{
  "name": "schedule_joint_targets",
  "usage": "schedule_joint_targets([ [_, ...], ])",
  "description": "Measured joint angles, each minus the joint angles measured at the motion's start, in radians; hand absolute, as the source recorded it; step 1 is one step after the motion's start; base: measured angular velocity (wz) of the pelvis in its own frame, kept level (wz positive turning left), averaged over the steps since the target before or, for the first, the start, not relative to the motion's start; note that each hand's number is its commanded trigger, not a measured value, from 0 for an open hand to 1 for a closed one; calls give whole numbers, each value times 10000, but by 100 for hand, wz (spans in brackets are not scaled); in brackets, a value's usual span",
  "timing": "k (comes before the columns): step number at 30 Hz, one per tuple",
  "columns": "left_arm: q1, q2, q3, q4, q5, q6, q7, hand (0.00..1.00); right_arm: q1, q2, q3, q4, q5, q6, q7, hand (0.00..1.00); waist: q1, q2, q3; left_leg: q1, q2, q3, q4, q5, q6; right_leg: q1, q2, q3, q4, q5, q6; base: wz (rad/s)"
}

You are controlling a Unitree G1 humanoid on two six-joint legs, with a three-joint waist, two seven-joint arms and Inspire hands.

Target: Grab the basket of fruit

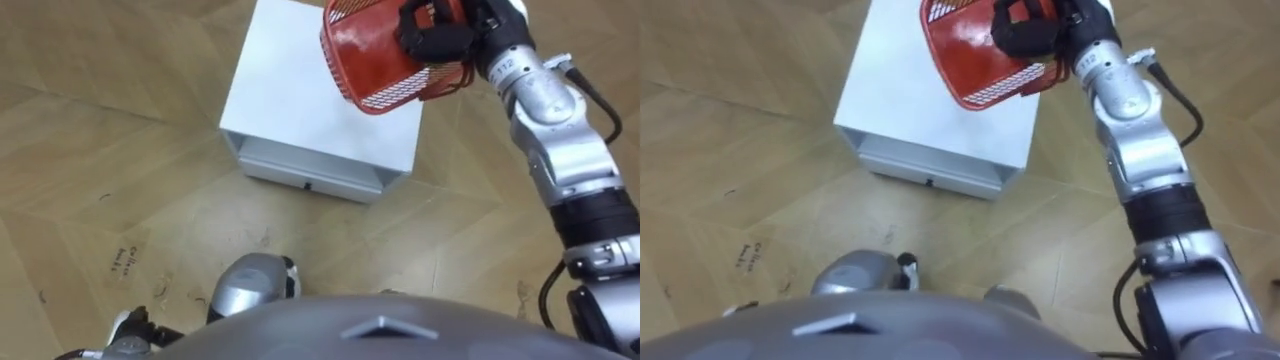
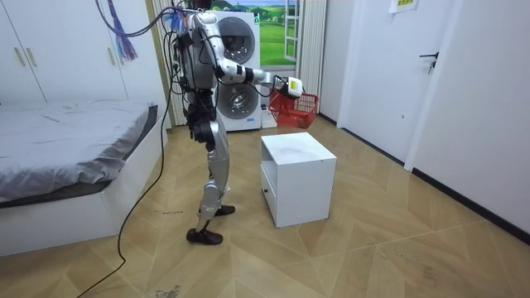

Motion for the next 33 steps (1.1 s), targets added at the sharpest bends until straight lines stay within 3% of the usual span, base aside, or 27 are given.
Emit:
schedule_joint_targets([
  [3, -134, 330, -50, -17, -70, -3, -88, 0, -102, 4, -3, 140, -30, 70, 37, 100, -76, -9, -41, -304, -78, -163, 436, -234, 155, -564, -150, -31, 467, 15, 53, 0],
  [4, -230, 500, -220, -21, -73, -10, -167, 0, -222, 5, -1, 309, -29, 73, 63, 100, -34, -62, -76, -488, -65, -204, 483, -217, 178, -826, -134, -26, 274, -199, 149, 0],
  [7, -400, 600, -468, -19, -67, -36, -220, 0, -274, -28, -2, 551, -24, 77, 56, 100, -33, -21, -73, -653, -45, -341, 677, -205, 241, -1179, 24, -54, -869, -297, 96, 23],
  [8, -418, 610, -555, -18, -69, -104, -219, 0, -332, -1, 30, 741, -1, 76, 61, 100, 12, -21, -73, -682, -84, -359, 706, -230, 269, -1207, 140, -44, -1802, -142, -20, 21],
  [9, -419, 599, -609, -18, -71, -142, -221, 0, -385, 4, 46, 842, -2, 76, 60, 100, 45, 4, -56, -715, -127, -399, 706, -295, 270, -1233, 233, -38, -2464, 354, -203, 23],
  [10, -418, 590, -609, 8, -69, -145, -216, 0, -392, 4, 67, 895, 0, 71, 63, 100, 89, 4, -67, -754, -210, -447, 719, -351, 248, -1264, 295, -26, -2714, 978, -160, 20],
  [11, -403, 551, -646, 0, -73, -129, -222, 0, -422, 0, 67, 951, 0, 71, 54, 100, 106, 79, -89, -774, -201, -516, 705, -355, 242, -1223, 310, -78, -2771, 1036, -158, 16],
  [14, -362, 549, -767, -7, -71, -139, -310, 0, -979, -8, 75, 1597, 313, 67, 39, 100, 169, 271, -5, -906, -113, -611, 701, -393, 174, -1218, 396, -253, -2973, 1093, -216, 8],
  [21, -274, 521, -841, 24, -69, -137, -716, 0, -1301, -8, 59, 2548, 289, 58, -327, 100, 200, 324, -8, -1701, -123, -1114, 941, -404, 123, -1649, 352, -868, -3049, 1111, -250, 20],
  [28, -292, 532, -1142, 113, -113, -119, -877, 0, -1558, 183, 120, 3426, 329, 52, -376, 100, 331, 422, 59, -2238, -102, -842, 1290, -410, 139, -2192, 267, -702, -2716, 1078, -216, 5],
  [30, -299, 531, -1462, 105, -220, -116, -876, 0, -1582, 210, 115, 3706, 322, 52, -377, 100, 283, 614, 155, -2474, -136, -915, 1428, -469, 220, -2344, 168, -854, -2512, 999, -153, 17],
  [33, -292, 514, -1771, 209, -398, -62, -859, 0, -1585, 219, 116, 3958, 320, 52, -393, 100, 307, 730, 145, -2760, -240, -950, 1605, -471, 228, -2666, 35, -837, -2196, 903, -166, 9],
])
